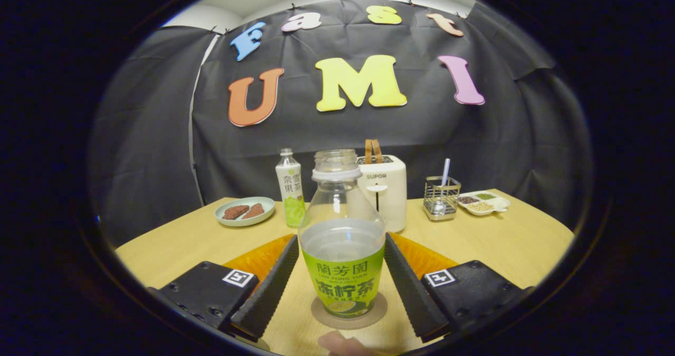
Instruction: Take the bottle from table, then pour the juice into the cup, finally place the bottle on the coaster
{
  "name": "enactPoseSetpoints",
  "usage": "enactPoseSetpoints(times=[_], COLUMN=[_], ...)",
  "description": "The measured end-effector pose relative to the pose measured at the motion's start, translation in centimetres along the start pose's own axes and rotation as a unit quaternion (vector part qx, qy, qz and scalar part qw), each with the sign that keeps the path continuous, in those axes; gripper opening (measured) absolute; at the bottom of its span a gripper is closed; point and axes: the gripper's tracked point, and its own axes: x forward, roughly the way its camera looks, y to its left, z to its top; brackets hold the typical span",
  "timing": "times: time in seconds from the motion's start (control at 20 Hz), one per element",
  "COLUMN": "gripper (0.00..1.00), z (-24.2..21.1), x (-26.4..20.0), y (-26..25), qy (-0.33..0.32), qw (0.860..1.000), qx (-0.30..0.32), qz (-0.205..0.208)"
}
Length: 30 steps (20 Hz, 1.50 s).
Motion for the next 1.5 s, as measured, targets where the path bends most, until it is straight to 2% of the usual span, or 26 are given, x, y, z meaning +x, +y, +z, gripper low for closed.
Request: enactPoseSetpoints(times=[0.25,0.6,0.85,1.0,1.05,1.3,1.5], gripper=[1.00,1.00,1.00,1.00,1.00,1.00,1.00], z=[2.2,7.3,9.8,10.4,10.3,9.4,6.9], x=[-3.3,-10.9,-18.1,-23.1,-25.1,-33.2,-37.3], y=[0.0,0.2,-0.4,-0.7,-1.0,-5.3,-8.7], qy=[-0.025,-0.073,-0.081,-0.080,-0.083,-0.113,-0.120], qw=[1.000,0.997,0.994,0.994,0.994,0.989,0.985], qx=[0.007,-0.035,-0.071,-0.063,-0.059,-0.049,-0.042], qz=[0.007,0.010,-0.022,-0.026,-0.027,-0.082,-0.114])
